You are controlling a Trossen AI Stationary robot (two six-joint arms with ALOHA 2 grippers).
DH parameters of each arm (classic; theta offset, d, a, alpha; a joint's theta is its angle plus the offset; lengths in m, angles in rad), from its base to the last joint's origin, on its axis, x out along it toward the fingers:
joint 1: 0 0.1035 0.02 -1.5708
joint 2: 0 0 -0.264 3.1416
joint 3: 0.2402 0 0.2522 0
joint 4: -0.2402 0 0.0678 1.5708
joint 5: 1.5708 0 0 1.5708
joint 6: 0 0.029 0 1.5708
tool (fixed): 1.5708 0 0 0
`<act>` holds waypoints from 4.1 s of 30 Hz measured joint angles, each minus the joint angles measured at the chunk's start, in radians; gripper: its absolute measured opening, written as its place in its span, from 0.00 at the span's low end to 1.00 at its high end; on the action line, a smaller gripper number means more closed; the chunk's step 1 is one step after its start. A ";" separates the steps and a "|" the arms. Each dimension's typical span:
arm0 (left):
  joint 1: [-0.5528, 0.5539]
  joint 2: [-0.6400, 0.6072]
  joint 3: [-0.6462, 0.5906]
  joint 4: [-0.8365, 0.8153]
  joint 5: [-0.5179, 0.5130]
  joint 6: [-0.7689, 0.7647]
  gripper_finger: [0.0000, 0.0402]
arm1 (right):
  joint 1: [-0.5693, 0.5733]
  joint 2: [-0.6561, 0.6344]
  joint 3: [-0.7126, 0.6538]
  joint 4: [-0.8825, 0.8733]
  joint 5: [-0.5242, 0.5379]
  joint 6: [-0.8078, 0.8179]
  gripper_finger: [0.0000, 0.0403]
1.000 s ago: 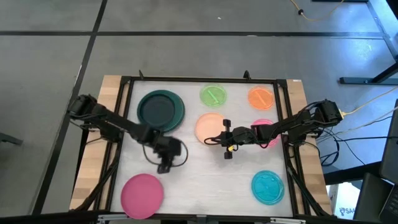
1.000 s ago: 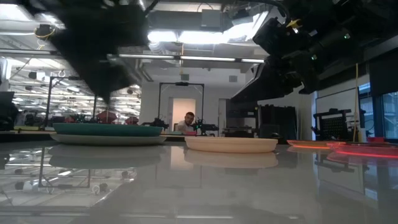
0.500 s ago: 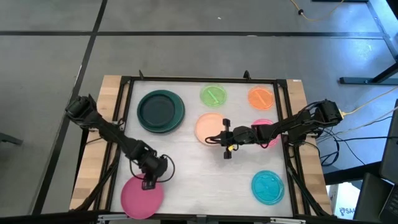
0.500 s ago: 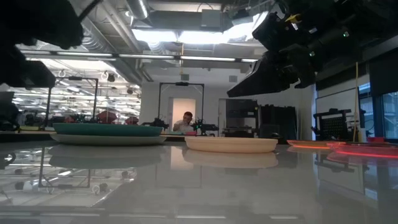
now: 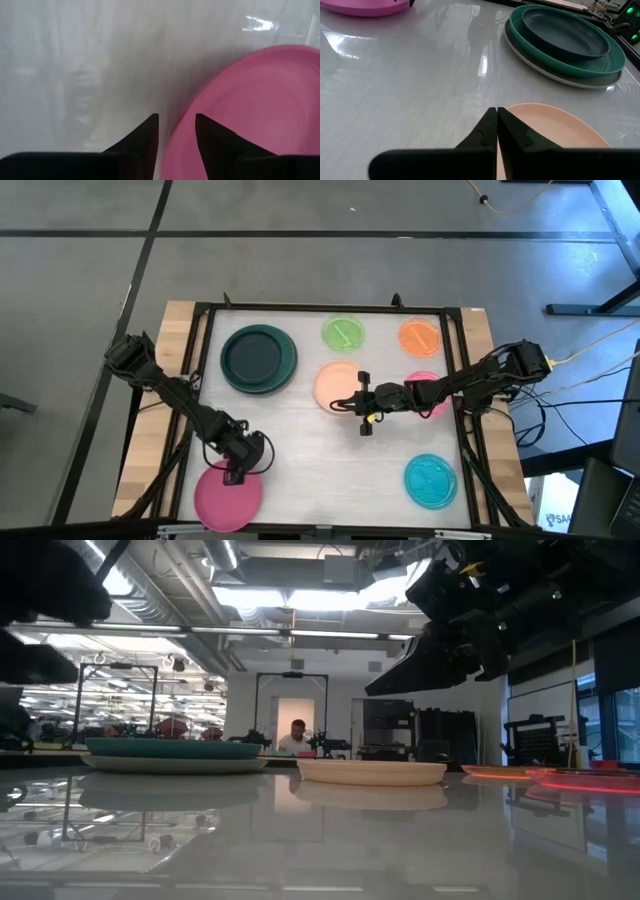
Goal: Stack plastic plates
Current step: Stack the pink plate on top of the black plate, then stack the light orange plate on top of the pink plate
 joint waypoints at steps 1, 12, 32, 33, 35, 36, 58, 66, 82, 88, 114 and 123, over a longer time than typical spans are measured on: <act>0.000 0.000 -0.009 0.005 0.010 -0.015 0.30 | 0.000 0.000 0.000 0.000 0.000 0.000 0.01; 0.001 0.001 -0.071 0.045 0.046 -0.049 0.28 | 0.000 0.000 0.000 0.000 0.000 0.000 0.01; 0.193 -0.061 0.065 -0.216 -0.007 0.125 0.01 | 0.000 0.000 0.000 0.001 -0.001 0.000 0.01; 0.211 -0.079 0.080 -0.255 -0.031 0.142 0.02 | 0.000 0.000 0.000 0.001 -0.001 0.000 0.01; 0.242 -0.120 0.112 -0.319 -0.097 0.171 0.02 | 0.000 0.000 0.000 0.000 -0.001 0.000 0.01; 0.257 -0.142 0.128 -0.356 -0.126 0.182 0.02 | 0.000 0.000 0.000 0.000 -0.001 0.000 0.01; 0.840 -0.466 0.197 -0.562 -0.908 0.491 0.03 | 0.000 0.000 0.000 -0.001 0.000 0.000 0.01; 1.003 -0.461 0.069 -0.381 -0.752 0.597 0.03 | 0.000 0.000 0.000 -0.003 0.000 0.000 0.01; 1.105 -0.462 0.037 -0.362 -0.618 0.614 0.22 | 0.000 0.000 0.000 -0.003 0.000 0.000 0.01; 1.083 -0.462 0.037 -0.242 -0.586 0.555 0.33 | 0.000 0.000 0.000 -0.003 0.000 0.000 0.01; 0.677 0.080 0.020 0.759 -0.155 0.799 0.27 | 0.000 0.000 0.000 0.007 0.000 -0.016 0.01; 0.634 0.275 0.164 0.742 -0.153 0.844 0.27 | 0.001 -0.029 0.000 -0.009 0.001 -0.070 0.01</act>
